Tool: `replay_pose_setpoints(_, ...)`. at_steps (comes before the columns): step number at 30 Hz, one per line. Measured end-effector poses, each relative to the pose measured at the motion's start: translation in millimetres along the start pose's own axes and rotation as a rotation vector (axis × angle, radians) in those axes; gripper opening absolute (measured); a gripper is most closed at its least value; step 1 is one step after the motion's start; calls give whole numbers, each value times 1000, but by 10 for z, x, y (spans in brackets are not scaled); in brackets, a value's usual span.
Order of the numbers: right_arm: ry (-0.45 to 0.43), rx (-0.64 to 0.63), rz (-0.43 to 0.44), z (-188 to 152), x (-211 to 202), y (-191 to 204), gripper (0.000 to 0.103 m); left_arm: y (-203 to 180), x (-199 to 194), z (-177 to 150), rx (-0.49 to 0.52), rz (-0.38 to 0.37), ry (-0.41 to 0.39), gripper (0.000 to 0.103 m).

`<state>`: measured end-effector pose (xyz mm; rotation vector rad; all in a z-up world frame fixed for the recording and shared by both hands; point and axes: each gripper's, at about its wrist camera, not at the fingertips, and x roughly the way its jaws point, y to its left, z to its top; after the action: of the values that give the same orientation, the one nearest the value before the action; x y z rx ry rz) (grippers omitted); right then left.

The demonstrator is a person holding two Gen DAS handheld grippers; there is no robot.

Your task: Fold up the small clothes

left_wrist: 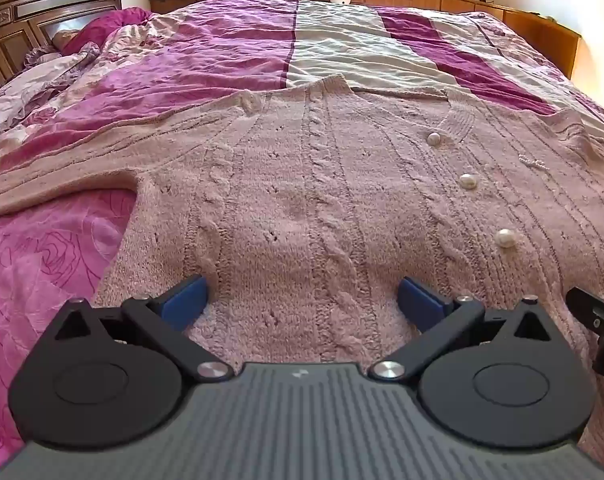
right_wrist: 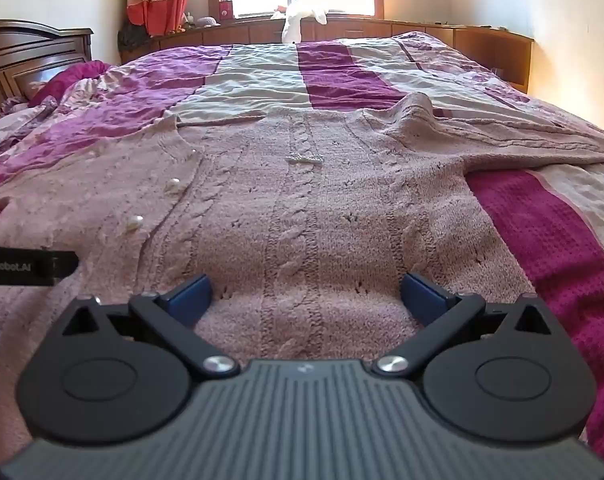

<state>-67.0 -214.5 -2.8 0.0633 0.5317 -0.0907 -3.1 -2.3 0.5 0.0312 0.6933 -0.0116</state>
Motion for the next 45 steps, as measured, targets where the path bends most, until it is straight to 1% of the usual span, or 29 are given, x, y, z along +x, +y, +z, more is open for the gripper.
replay_pose_setpoints(30, -2, -12, -8, -4, -17, 27, 103, 36, 5, 35, 2, -7, 7, 103)
replay_pose_setpoints(40, 10, -11, -11, 11, 3, 17, 103, 31, 11, 35, 3, -2, 3, 103)
replay_pose_setpoints(45, 37, -12, -14, 48, 2, 32, 103, 4, 7, 24, 4, 9, 13, 103)
